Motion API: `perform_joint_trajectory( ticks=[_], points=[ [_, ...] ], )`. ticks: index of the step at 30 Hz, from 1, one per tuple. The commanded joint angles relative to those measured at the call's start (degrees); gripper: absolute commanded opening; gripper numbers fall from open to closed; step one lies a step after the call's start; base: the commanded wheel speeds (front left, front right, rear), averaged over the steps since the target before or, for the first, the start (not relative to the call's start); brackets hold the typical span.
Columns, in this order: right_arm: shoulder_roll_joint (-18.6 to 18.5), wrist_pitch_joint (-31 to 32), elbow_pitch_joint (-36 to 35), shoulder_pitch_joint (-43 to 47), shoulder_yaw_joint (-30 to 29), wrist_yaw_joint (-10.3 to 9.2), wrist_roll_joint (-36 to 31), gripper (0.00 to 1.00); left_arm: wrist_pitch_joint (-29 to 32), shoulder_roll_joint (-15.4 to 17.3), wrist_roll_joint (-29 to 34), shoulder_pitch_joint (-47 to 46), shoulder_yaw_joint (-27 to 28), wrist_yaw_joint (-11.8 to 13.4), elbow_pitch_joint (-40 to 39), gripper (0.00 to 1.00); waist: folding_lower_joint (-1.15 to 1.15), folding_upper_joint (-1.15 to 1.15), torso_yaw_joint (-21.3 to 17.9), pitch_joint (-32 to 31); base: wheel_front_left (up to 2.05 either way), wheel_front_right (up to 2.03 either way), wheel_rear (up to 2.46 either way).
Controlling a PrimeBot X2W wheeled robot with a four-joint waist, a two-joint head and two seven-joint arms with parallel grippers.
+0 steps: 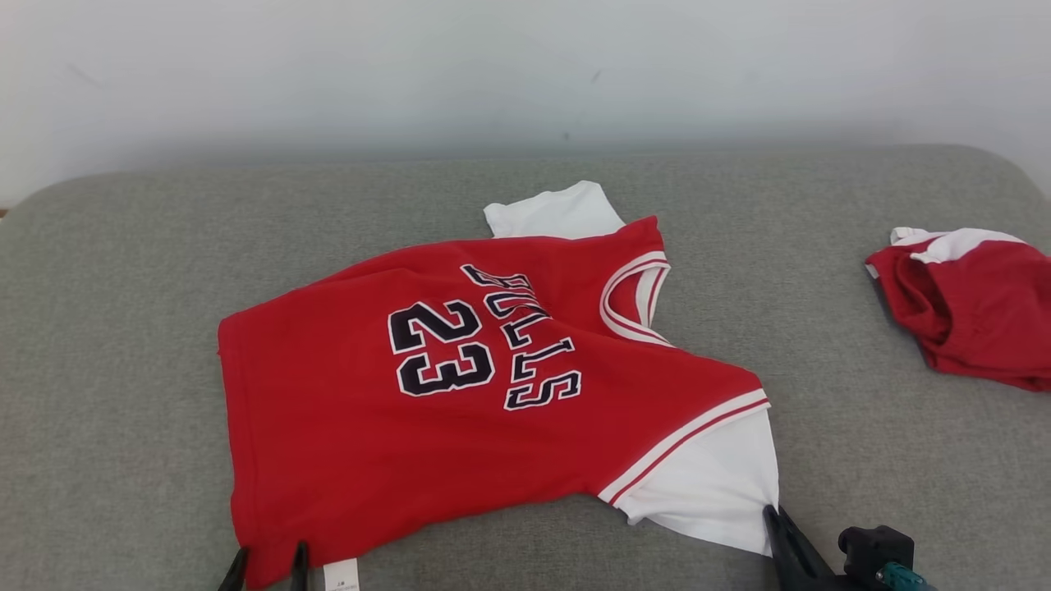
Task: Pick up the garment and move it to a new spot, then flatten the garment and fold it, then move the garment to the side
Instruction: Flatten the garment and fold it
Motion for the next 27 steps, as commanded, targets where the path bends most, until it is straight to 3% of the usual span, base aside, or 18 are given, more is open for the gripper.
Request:
perform_joint_trajectory(
  ticks=[1,19,21,23,24,27],
  points=[
    [-0.48,0.05,-0.2,0.91,-0.22,-0.08,-0.44,0.0,-0.05,0.02,-0.13,0.79,0.34,0.0,-0.13,1.0,0.0,0.0,-0.73,0.22,0.0,0.0,0.0],
    [0.07,0.04,-1.9,0.59,-0.83,-0.08,-1.01,0.0,-0.05,0.03,-3.2,3.24,-0.69,0.3,-1.69,1.0,0.0,0.0,-0.75,0.68,0.0,0.0,0.0],
    [-0.01,0.04,-2.2,0.25,-0.79,-0.08,-0.93,0.0,-0.05,0.01,-3.39,2.8,-0.94,0.36,-1.65,0.77,0.0,0.0,-0.79,0.67,0.0,0.0,0.0],
    [0.13,0.03,-2.87,0.18,-1.35,-0.08,-0.24,0.0,-0.05,0.02,-3.1,2.32,-1.14,0.09,-1.9,0.2,0.0,0.0,-0.82,0.56,0.0,0.0,0.0],
    [0.09,0.04,-3.22,0.18,-1.76,-0.08,-0.06,0.0,-0.05,0.02,-3.0,2.17,-1.21,-0.12,-1.91,0.0,0.0,0.0,-0.85,0.49,0.0,0.0,0.0],
    [-0.11,0.03,-4.31,-0.17,-2.38,-0.08,0.02,0.0,-0.05,0.02,-2.7,1.99,-1.36,-0.6,-1.95,0.0,0.0,0.0,-1.04,0.16,0.0,0.0,0.0]
  ],
)
